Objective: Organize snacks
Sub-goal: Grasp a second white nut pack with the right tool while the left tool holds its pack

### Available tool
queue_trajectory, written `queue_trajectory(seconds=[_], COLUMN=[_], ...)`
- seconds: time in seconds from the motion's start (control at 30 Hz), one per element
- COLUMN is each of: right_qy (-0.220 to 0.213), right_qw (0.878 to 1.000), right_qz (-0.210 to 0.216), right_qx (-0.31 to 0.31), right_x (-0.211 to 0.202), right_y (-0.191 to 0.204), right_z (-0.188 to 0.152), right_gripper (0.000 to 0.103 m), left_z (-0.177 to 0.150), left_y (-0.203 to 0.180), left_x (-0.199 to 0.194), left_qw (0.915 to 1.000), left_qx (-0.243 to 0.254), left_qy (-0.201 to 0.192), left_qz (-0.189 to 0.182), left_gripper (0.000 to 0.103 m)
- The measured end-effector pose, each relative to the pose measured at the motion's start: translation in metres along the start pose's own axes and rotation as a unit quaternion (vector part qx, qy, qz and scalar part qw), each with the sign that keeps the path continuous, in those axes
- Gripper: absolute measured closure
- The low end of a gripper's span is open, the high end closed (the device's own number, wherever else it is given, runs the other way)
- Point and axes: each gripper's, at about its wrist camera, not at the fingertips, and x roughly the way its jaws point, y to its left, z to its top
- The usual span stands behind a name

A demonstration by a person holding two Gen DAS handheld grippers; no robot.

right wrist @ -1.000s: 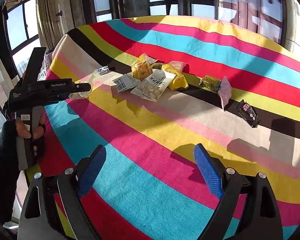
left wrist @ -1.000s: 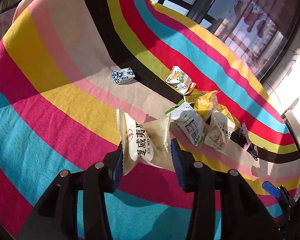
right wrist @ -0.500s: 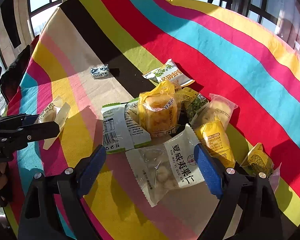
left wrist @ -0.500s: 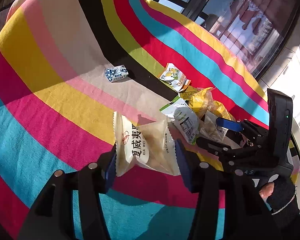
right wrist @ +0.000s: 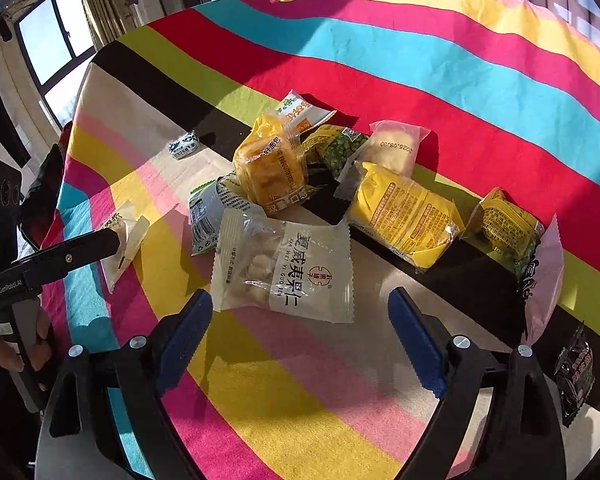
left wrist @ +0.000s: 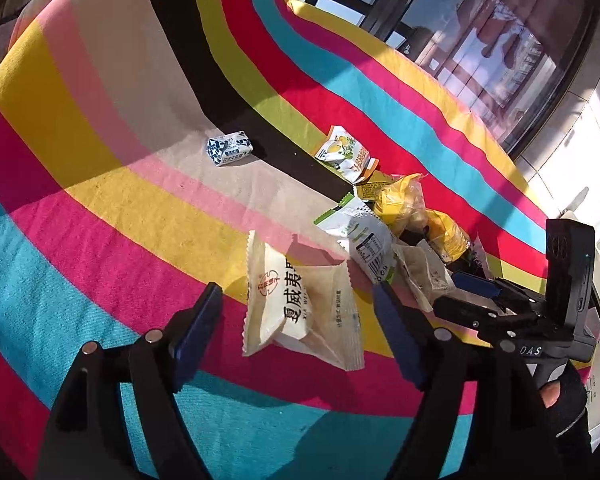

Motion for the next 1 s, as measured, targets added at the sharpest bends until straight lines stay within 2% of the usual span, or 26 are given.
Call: queue_trajectory(seconds=[0.17,0.3,0.37,0.47,0.6,0.7,0.77,0.83,0.93,1.0], right_qy=[0.007,0.014,0.014,0.006,-0.018,-0.041,-0.046,-0.027,-0.011,-0.006], right_qw=[1.0,0.998,0.999,0.995,0.982,0.97,0.977,0.984,0.985,0.986], right_qz=[-0.011,-0.057,-0.041,0.005,-0.013,-0.003,-0.024,-0.051,-0.065,-0.092], right_qx=[-0.011,-0.015,0.018,0.098,0.185,0.241,0.209,0.169,0.159,0.137], right_x=[0.01,0.017,0.015,0.007,-0.011,-0.028,-0.03,-0.022,-0.012,0.0], right_y=[0.015,0.031,0.032,0.024,0.021,0.019,0.028,0.034,0.032,0.037], right_z=[0.012,0.014,0.014,0.01,-0.012,-0.034,-0.038,-0.033,-0.02,-0.01], right_gripper=[0.016,0.016,0.016,0.005,0.006,0.006,0.006,0.004,0.004,0.004], left_z=[-0.001,-0.001,-0.001,-0.001,-0.001,-0.001,-0.001,-0.001,-0.002,-0.002], left_y=[-0.004,-0.005,-0.006,-0.005,-0.004,-0.003,-0.002,-0.003,-0.003,-0.003], left_x=[0.0,0.0,0.0,0.0,0.0,-0.001,-0.002,-0.002,-0.001,-0.001], left_qw=[0.9999,0.9998,0.9998,0.9998,0.9999,1.0,1.0,1.0,0.9999,0.9999], left_qx=[0.011,0.016,0.018,0.018,0.013,0.007,0.006,0.006,0.008,0.009], left_qy=[0.004,0.007,0.008,0.008,0.005,0.003,0.003,0.003,0.004,0.004], left_qz=[0.0,-0.001,-0.003,-0.004,-0.005,-0.006,-0.006,-0.006,-0.007,-0.005], left_gripper=[0.017,0.011,0.009,0.008,0.008,0.007,0.006,0.004,0.004,0.004])
